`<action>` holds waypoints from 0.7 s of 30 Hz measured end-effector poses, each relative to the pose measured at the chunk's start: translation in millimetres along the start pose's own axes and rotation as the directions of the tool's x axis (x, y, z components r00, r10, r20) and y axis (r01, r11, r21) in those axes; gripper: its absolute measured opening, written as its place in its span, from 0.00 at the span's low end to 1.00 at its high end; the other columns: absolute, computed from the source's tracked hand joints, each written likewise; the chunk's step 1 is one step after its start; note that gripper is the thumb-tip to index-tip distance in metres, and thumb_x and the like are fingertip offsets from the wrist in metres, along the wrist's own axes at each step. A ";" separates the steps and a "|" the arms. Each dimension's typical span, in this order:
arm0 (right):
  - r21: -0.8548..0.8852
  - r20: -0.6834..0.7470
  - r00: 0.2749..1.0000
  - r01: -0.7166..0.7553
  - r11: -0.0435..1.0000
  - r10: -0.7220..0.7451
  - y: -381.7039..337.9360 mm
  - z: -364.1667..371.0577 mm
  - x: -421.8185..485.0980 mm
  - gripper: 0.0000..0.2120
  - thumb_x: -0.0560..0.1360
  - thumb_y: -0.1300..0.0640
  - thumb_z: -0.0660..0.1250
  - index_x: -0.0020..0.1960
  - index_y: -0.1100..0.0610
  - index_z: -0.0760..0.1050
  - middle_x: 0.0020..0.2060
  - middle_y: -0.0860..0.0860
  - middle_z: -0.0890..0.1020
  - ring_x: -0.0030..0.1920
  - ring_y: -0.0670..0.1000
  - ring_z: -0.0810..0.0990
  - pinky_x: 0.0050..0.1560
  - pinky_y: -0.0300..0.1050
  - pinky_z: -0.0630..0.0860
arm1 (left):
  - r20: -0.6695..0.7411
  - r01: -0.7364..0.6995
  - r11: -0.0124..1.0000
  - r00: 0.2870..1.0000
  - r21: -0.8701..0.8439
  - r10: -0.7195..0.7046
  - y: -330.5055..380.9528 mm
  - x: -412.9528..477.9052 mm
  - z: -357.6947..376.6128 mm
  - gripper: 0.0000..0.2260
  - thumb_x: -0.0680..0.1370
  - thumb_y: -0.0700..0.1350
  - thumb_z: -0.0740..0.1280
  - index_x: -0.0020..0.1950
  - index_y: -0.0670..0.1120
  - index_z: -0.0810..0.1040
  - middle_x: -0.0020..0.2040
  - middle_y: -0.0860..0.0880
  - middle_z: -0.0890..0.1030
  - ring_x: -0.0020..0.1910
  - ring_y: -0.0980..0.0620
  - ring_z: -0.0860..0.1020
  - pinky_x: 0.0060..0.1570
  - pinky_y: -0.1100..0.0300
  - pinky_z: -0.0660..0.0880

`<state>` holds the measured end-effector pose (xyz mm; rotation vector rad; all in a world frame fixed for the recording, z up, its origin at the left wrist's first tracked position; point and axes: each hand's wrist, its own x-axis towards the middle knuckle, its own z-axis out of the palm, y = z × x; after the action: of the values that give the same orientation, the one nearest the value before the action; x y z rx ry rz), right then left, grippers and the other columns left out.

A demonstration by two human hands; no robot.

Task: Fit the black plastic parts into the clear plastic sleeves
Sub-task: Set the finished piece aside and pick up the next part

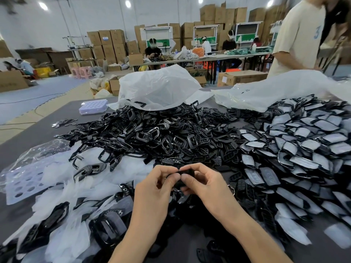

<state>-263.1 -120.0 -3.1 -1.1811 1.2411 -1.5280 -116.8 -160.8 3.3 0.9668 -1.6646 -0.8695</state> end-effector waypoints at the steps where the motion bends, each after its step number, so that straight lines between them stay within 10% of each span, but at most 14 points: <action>1: -0.028 -0.003 1.000 -0.007 1.000 0.007 1.7 0.4 0.2 0.08 0.79 0.60 0.71 0.51 0.47 0.83 0.42 0.55 0.86 0.41 0.51 0.87 0.46 0.41 0.82 | 0.010 -0.011 0.999 1.000 0.041 0.010 0.6 -0.2 -0.3 0.10 0.79 0.44 0.71 0.47 0.62 0.80 0.40 0.61 0.84 0.41 0.59 0.81 0.40 0.73 0.73; 6: -0.061 -0.129 0.992 -0.004 0.998 -0.004 4.0 -3.8 3.3 0.11 0.79 0.59 0.71 0.47 0.42 0.81 0.42 0.51 0.87 0.41 0.51 0.88 0.44 0.39 0.81 | -0.007 -0.089 0.903 0.995 0.421 0.101 -0.9 17.0 -26.8 0.06 0.82 0.50 0.63 0.57 0.59 0.77 0.47 0.61 0.82 0.46 0.60 0.79 0.47 0.64 0.75; 11: -0.030 -0.246 0.969 0.010 0.999 -0.017 5.2 -9.3 5.0 0.09 0.80 0.58 0.70 0.48 0.45 0.81 0.42 0.49 0.87 0.41 0.49 0.87 0.43 0.36 0.80 | 0.133 -0.076 0.402 0.984 0.913 -0.116 -11.6 34.2 -52.6 0.15 0.84 0.54 0.55 0.67 0.52 0.72 0.62 0.52 0.74 0.62 0.50 0.72 0.62 0.56 0.68; 21: 0.001 -0.276 0.961 -0.001 1.000 0.001 0.8 -9.0 4.5 0.06 0.80 0.59 0.70 0.51 0.48 0.81 0.42 0.50 0.87 0.41 0.51 0.87 0.42 0.39 0.82 | 0.090 -0.070 0.724 0.996 0.686 0.012 -10.6 35.6 -58.3 0.10 0.82 0.42 0.63 0.59 0.54 0.77 0.47 0.58 0.76 0.51 0.55 0.73 0.53 0.58 0.70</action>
<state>-272.8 -122.5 -3.8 -0.9886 1.4200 -1.7358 -65.8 -203.1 22.8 1.3944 -2.1280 -0.2218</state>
